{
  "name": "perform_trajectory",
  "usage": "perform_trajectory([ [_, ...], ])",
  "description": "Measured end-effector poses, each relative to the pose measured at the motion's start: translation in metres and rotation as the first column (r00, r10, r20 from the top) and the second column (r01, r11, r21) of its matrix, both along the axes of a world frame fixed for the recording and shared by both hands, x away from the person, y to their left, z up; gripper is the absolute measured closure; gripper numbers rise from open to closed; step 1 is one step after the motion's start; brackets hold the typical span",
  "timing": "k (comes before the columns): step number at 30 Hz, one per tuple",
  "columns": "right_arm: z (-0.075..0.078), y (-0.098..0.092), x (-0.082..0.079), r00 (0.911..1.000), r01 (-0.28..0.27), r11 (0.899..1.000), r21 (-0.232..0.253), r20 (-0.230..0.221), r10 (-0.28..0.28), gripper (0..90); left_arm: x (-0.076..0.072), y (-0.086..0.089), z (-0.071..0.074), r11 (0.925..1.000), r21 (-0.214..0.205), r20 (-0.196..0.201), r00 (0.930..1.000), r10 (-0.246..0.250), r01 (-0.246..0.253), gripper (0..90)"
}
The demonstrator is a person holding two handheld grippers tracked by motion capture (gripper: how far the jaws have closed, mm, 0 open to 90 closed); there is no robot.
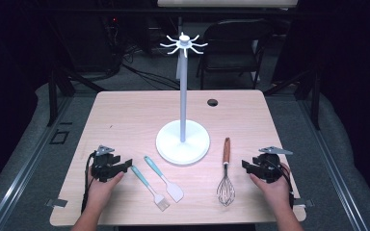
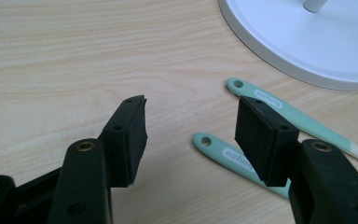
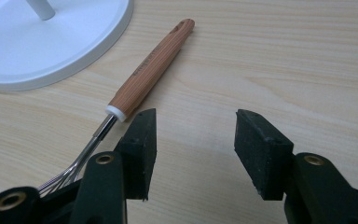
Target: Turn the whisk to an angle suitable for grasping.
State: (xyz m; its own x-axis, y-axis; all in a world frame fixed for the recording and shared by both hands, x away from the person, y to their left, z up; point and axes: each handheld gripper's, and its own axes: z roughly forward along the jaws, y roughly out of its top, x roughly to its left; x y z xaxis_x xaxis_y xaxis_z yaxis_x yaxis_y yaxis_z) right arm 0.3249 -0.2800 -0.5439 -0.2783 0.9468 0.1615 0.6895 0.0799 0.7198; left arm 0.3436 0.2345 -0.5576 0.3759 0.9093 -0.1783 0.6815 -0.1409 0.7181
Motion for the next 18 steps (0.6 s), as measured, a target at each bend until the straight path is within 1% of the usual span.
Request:
perform_trajectory([
  [2, 0.0, -0.001, 0.0, 1.0, 0.007, 1.0, 0.013, -0.005, -0.007, 49.1, 0.0, -0.002, -0.001, 1.0, 0.008, 0.003, 1.0, -0.006, 0.006, 43.8],
  [3, -0.001, -0.001, 0.0, 1.0, 0.003, 1.0, 0.022, -0.005, -0.002, 49.1, 0.0, -0.003, -0.001, 0.9999, 0.012, -0.008, 0.9999, -0.01, 0.01, 43.9],
  [4, -0.001, -0.002, 0.001, 1.0, 0.001, 1.0, 0.02, -0.008, -0.001, 49.1, 0.0, -0.003, -0.001, 0.9999, 0.012, -0.008, 0.9999, -0.01, 0.01, 43.8],
  [5, -0.003, -0.002, 0.002, 0.9998, -0.007, 1.0, 0.025, -0.016, 0.007, 49.3, 0.0, -0.004, -0.003, 0.9999, -0.001, -0.014, 0.9998, -0.017, 0.017, 43.8],
  [7, -0.003, -0.001, 0.002, 0.9997, -0.007, 1.0, 0.022, -0.022, 0.008, 49.6, 0.0, -0.005, -0.003, 0.9999, 0.002, -0.013, 0.9998, -0.016, 0.016, 43.9],
  [8, -0.004, 0.0, 0.003, 0.9994, -0.018, 1.0, 0.012, -0.028, 0.018, 49.6, 0.0, -0.004, -0.002, 0.9997, 0.017, -0.012, 0.9997, -0.02, 0.02, 44.0],
  [9, -0.004, 0.001, 0.003, 0.9995, -0.017, 1.0, 0.013, -0.026, 0.018, 49.6, 0.001, -0.004, -0.003, 0.9997, 0.023, -0.004, 0.9999, -0.012, 0.012, 44.0],
  [10, -0.004, 0.002, 0.003, 0.9993, -0.029, 1.0, 0.001, -0.023, 0.029, 49.5, 0.001, -0.003, -0.003, 0.9994, 0.033, -0.003, 0.9999, -0.01, 0.01, 44.0],
  [11, -0.004, 0.003, 0.004, 0.9994, -0.029, 1.0, -0.005, -0.019, 0.029, 49.5, 0.001, -0.003, -0.003, 0.9994, 0.033, -0.003, 0.9999, -0.01, 0.01, 44.0],
  [12, -0.004, 0.005, 0.004, 0.9993, -0.035, 0.999, -0.007, -0.016, 0.034, 49.5, 0.001, -0.002, -0.005, 0.9988, 0.048, 0.0, 1.0, 0.0, 0.0, 44.1],
  [13, -0.003, 0.006, 0.004, 0.9989, -0.044, 0.999, -0.006, -0.016, 0.043, 49.7, 0.0, -0.001, -0.006, 0.9987, 0.051, -0.005, 1.0, 0.004, -0.004, 44.3],
  [14, -0.003, 0.006, 0.004, 0.9989, -0.044, 0.999, -0.006, -0.016, 0.043, 49.7, 0.0, -0.001, -0.006, 0.9987, 0.051, -0.005, 1.0, 0.004, -0.004, 44.4],
  [15, -0.001, 0.01, 0.004, 0.9987, -0.048, 0.999, 0.009, -0.018, 0.048, 51.6, -0.001, 0.001, -0.006, 0.9991, 0.041, -0.008, 1.0, -0.002, 0.002, 44.5],
  [17, 0.0, 0.014, 0.004, 0.9982, -0.056, 0.998, 0.025, -0.021, 0.056, 53.1, -0.002, 0.003, -0.006, 0.9995, 0.032, -0.001, 1.0, -0.002, 0.002, 44.6],
  [18, 0.0, 0.017, 0.004, 0.9976, -0.061, 0.998, 0.029, -0.032, 0.061, 53.4, -0.003, 0.004, -0.006, 0.9996, 0.028, 0.002, 1.0, 0.0, 0.0, 44.6],
])
